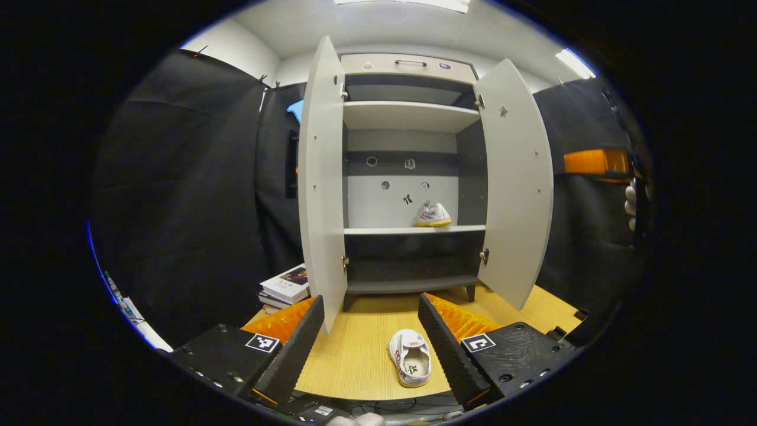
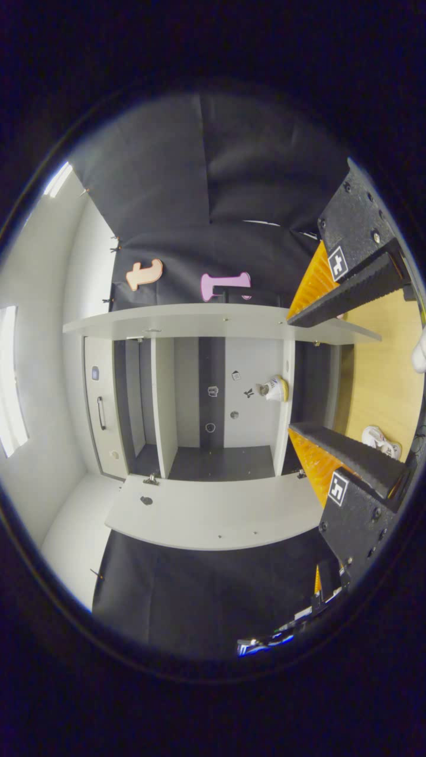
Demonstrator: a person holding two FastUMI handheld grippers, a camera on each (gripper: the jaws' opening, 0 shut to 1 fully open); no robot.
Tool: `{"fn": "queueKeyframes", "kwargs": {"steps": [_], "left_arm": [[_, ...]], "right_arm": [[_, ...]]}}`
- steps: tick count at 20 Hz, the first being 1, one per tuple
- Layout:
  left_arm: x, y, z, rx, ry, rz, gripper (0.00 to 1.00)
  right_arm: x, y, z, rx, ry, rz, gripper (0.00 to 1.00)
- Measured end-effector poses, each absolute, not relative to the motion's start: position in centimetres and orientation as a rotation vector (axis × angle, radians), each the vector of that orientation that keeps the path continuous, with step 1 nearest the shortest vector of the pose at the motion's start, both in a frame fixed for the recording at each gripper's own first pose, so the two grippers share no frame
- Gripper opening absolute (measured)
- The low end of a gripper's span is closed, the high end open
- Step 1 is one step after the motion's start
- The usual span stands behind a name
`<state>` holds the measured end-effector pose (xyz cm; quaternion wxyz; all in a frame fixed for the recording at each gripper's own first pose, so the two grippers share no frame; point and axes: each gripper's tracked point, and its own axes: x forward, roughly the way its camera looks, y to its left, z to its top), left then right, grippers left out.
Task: Grab one shoe with the right hand and put it into the shoe cabinet, grab the other shoe with the left hand and put it into the shoe cabinet; then close the right door with the right hand and the left door with the left hand.
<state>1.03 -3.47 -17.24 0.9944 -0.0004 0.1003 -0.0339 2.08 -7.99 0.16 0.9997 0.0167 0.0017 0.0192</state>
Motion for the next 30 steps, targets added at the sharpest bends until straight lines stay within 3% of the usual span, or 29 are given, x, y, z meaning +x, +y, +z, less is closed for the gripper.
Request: {"fn": "queueKeyframes", "kwargs": {"steps": [9, 16, 20, 24, 25, 27, 28, 29, 30], "left_arm": [[3.9, -8.3, -35.4, 0.026, 0.469, -0.111, 0.97], [9.3, -8.4, -42.3, 0.06, 0.547, -0.1, 0.95], [12.8, -8.6, -44.2, 0.058, 0.559, -0.111, 0.84], [15.7, -9.3, -45.9, 0.044, 0.593, -0.123, 0.64], [16.1, -9.0, -45.9, 0.05, 0.595, -0.101, 0.44], [16.9, -8.9, -46.0, 0.078, 0.59, -0.097, 0.24], [16.9, -8.6, -46.4, 0.078, 0.608, -0.097, 0.22], [16.7, -8.5, -46.0, 0.081, 0.608, -0.094, 0.06], [16.6, -8.1, -46.2, 0.071, 0.627, -0.085, 0.17]], "right_arm": [[3.6, -9.4, -0.2, -0.052, 0.067, 0.083, 1.0], [3.7, -7.0, -1.4, -0.06, 0.121, 0.17, 1.0], [3.9, -6.5, -2.5, -0.053, 0.155, 0.183, 1.0], [4.1, -6.8, -3.0, -0.047, 0.168, 0.166, 1.0], [4.1, -6.9, -3.1, -0.05, 0.169, 0.161, 1.0], [4.1, -6.8, -3.2, -0.051, 0.17, 0.158, 1.0], [4.0, -6.9, -3.1, -0.049, 0.167, 0.155, 1.0], [4.0, -7.1, -3.1, -0.046, 0.165, 0.151, 1.0], [4.0, -7.3, -3.0, -0.041, 0.164, 0.147, 1.0]]}}
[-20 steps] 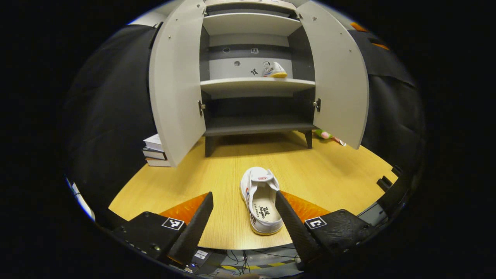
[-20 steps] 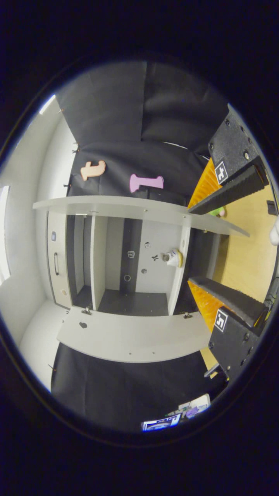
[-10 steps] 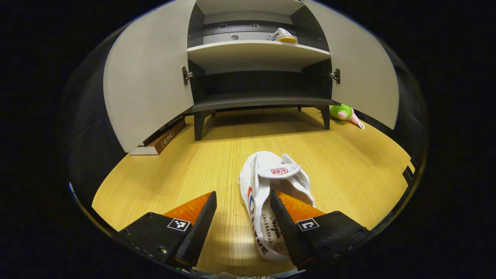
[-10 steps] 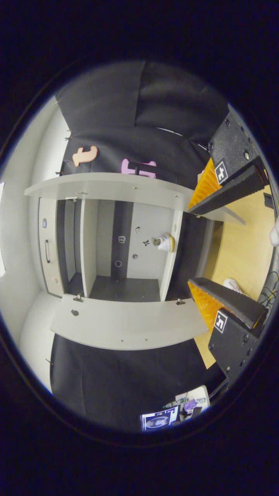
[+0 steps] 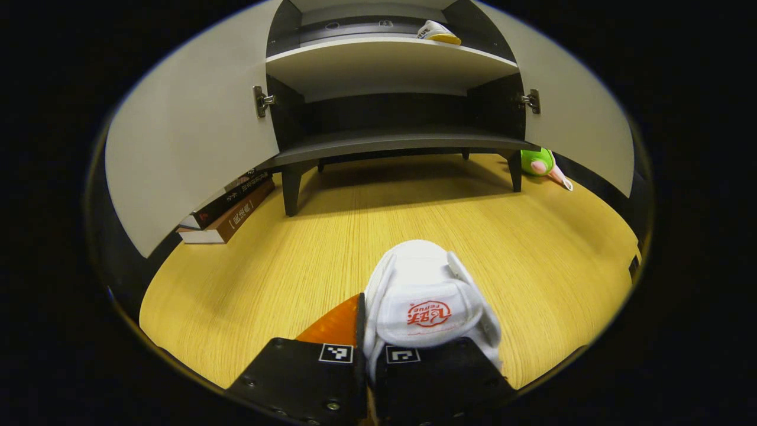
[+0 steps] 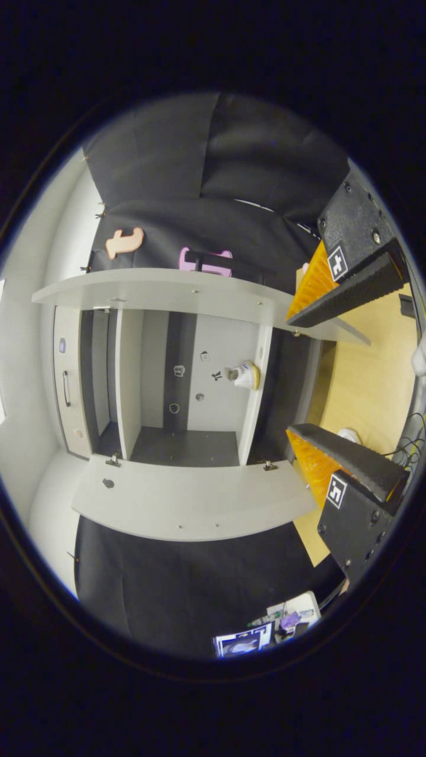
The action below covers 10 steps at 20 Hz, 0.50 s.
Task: Grab one shoe with the right hand and put it into the shoe cabinet, grab the other shoe with the left hand and put it into the shoe cabinet; then close the right door with the right hand and the left door with the left hand.
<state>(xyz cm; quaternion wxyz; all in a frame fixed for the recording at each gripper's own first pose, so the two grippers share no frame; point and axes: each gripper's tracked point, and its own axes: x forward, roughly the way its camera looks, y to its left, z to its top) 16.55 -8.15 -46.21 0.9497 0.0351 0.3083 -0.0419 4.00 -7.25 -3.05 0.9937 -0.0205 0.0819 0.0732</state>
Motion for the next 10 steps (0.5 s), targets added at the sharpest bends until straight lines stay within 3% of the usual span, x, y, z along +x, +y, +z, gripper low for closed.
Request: {"fn": "queueKeyframes", "kwargs": {"steps": [4, 10], "left_arm": [[15.2, -7.5, -43.7, 0.076, 0.621, -0.059, 0.14], [13.2, -6.4, -32.0, 0.061, 0.504, -0.031, 0.14]], "right_arm": [[3.8, -7.3, -2.6, -0.034, 0.147, 0.148, 1.0], [3.6, -6.7, -1.3, -0.013, 0.097, 0.166, 1.0]]}}
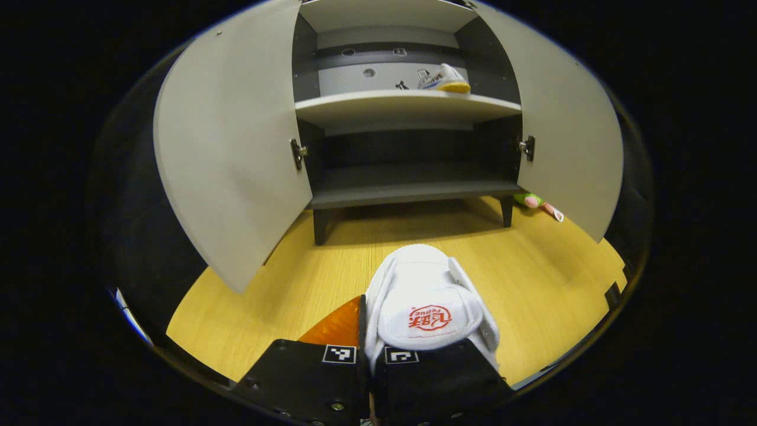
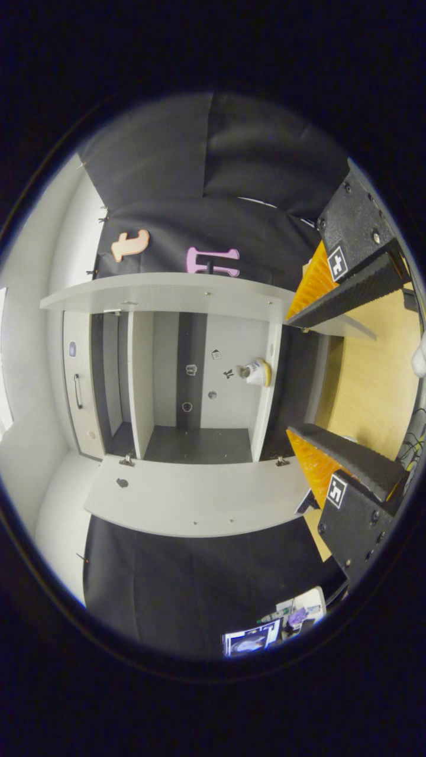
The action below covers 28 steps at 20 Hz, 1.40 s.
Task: Grab one shoe with the right hand and put it into the shoe cabinet, grab the other shoe with the left hand and put it into the shoe cabinet; then close the right door with the right hand and the left door with the left hand.
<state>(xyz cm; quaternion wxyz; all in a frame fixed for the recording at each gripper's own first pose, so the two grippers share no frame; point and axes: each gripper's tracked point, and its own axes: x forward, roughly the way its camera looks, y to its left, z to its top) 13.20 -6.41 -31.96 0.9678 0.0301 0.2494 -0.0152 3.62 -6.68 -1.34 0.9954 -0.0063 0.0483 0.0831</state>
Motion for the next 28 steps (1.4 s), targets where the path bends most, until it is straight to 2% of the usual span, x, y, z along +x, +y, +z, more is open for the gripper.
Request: {"fn": "queueKeyframes", "kwargs": {"steps": [5, 10, 14, 23, 28], "left_arm": [[12.6, -4.4, -20.4, 0.005, 0.398, 0.005, 0.13], [11.6, -1.6, -11.7, -0.01, 0.294, 0.017, 0.14], [17.9, -1.9, -6.0, 0.007, 0.202, 0.048, 0.14], [31.5, -3.4, -1.4, -0.009, 0.142, 0.081, 0.14], [39.7, -4.2, -3.1, -0.021, 0.196, 0.088, 0.13]], "right_arm": [[3.8, -6.4, -0.3, 0.026, 0.054, 0.178, 1.0], [4.4, -5.7, 0.3, 0.059, 0.021, 0.226, 1.0], [5.1, -4.9, 0.4, 0.065, 0.012, 0.271, 1.0], [7.3, -4.3, 0.0, 0.029, 0.018, 0.343, 1.0], [8.5, -3.7, -0.4, 0.001, 0.045, 0.375, 1.0]]}}
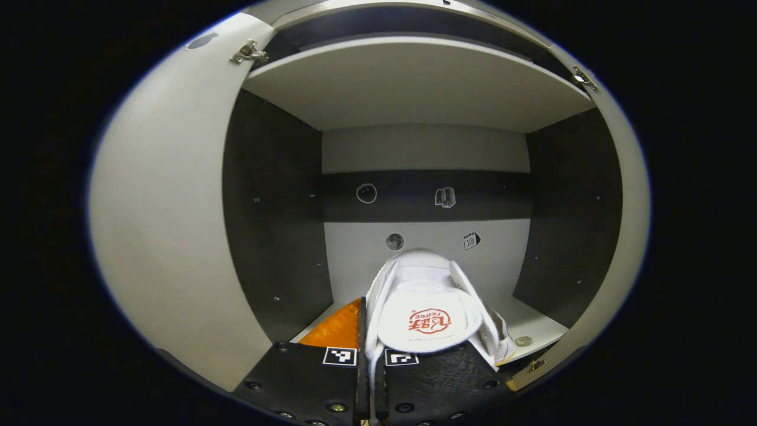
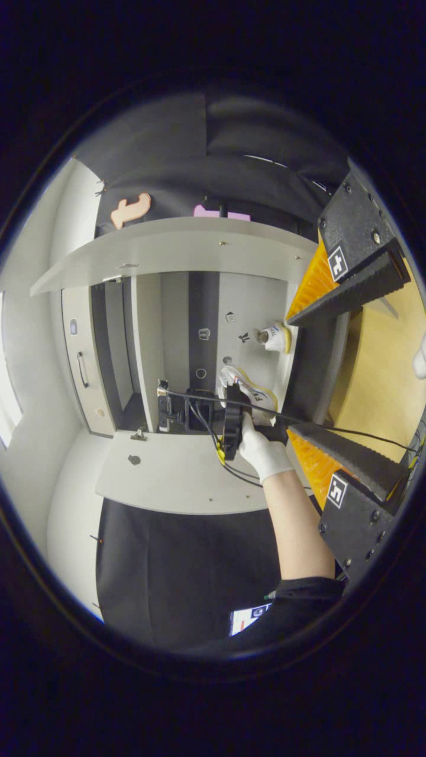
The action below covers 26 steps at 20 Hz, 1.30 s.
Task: Grab one shoe with the right hand and put it into the shoe cabinet, grab the other shoe with the left hand and put it into the shoe cabinet; then close the right door with the right hand and the left door with the left hand.
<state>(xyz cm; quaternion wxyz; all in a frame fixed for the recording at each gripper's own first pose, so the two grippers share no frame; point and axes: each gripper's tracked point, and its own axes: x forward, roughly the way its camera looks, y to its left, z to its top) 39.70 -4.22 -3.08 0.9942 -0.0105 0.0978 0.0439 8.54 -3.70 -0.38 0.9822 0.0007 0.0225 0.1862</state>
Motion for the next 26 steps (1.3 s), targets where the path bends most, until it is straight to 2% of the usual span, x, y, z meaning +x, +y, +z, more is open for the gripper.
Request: {"fn": "queueKeyframes", "kwargs": {"steps": [6, 12, 13, 15, 16, 17, 18, 19, 21, 22, 26], "left_arm": [[46.0, -4.5, -10.1, 0.018, 0.331, 0.117, 0.14], [47.4, -4.0, -14.8, 0.035, 0.499, 0.125, 0.14], [47.4, -4.0, -15.1, 0.033, 0.518, 0.118, 0.04], [47.0, -4.5, -15.5, 0.01, 0.551, 0.082, 0.07], [46.7, -5.0, -15.5, -0.016, 0.559, 0.052, 0.11], [46.7, -5.3, -15.0, -0.034, 0.54, 0.038, 0.25], [46.3, -5.2, -14.2, -0.041, 0.519, 0.034, 0.3], [45.8, -5.3, -13.5, -0.052, 0.501, 0.018, 0.57], [44.9, -4.6, -11.6, -0.034, 0.43, 0.03, 0.8], [43.9, -4.4, -10.6, -0.032, 0.408, 0.031, 0.98], [39.4, -4.5, -7.4, -0.028, 0.336, 0.014, 0.98]], "right_arm": [[9.4, -3.5, -1.3, -0.045, 0.087, 0.38, 1.0], [9.8, -4.6, -2.4, -0.01, 0.13, 0.369, 1.0], [9.9, -4.8, -2.4, -0.004, 0.133, 0.367, 1.0], [9.9, -4.8, -2.2, 0.01, 0.132, 0.369, 1.0], [9.9, -4.7, -2.2, 0.01, 0.129, 0.372, 1.0], [9.9, -4.7, -2.1, 0.009, 0.127, 0.375, 1.0], [9.9, -4.6, -2.0, 0.009, 0.123, 0.378, 1.0], [9.9, -4.5, -1.9, 0.009, 0.121, 0.38, 1.0], [9.9, -4.6, -1.5, 0.017, 0.109, 0.376, 1.0], [10.0, -4.7, -1.3, 0.02, 0.106, 0.373, 1.0], [10.2, -4.8, -0.7, 0.026, 0.093, 0.344, 1.0]]}}
